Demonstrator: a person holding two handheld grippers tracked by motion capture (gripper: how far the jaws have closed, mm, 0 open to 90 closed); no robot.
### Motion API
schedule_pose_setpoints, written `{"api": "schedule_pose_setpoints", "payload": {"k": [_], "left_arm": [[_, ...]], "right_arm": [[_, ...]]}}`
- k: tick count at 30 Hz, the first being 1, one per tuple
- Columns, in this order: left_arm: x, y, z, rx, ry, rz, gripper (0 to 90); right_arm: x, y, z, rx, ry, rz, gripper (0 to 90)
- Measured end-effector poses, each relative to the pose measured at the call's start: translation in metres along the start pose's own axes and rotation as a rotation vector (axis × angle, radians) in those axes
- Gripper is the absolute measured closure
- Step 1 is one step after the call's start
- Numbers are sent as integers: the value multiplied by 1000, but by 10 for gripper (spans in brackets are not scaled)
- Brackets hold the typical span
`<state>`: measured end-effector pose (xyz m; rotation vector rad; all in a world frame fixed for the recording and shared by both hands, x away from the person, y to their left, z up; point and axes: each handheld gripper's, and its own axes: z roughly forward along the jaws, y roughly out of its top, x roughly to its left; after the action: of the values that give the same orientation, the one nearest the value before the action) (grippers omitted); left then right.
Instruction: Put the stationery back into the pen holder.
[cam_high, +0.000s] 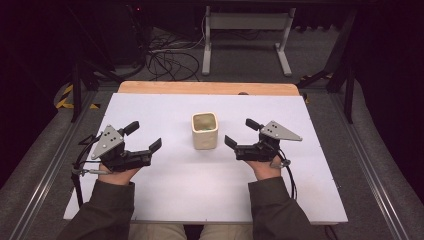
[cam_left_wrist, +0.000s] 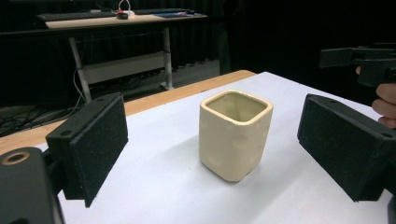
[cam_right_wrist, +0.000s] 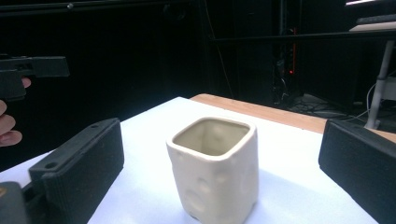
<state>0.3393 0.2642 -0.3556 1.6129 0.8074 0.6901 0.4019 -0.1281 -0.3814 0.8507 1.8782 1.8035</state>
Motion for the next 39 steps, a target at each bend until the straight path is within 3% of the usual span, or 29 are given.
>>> {"api": "schedule_pose_setpoints", "payload": {"k": [26, 39], "left_arm": [[7, 2, -15, -22, 6, -20, 83], [10, 0, -19, -16, 17, -24, 81]], "right_arm": [[-15, 3, -39, -15, -11, 12, 0], [-23, 7, -59, -51, -37, 29, 0]]}}
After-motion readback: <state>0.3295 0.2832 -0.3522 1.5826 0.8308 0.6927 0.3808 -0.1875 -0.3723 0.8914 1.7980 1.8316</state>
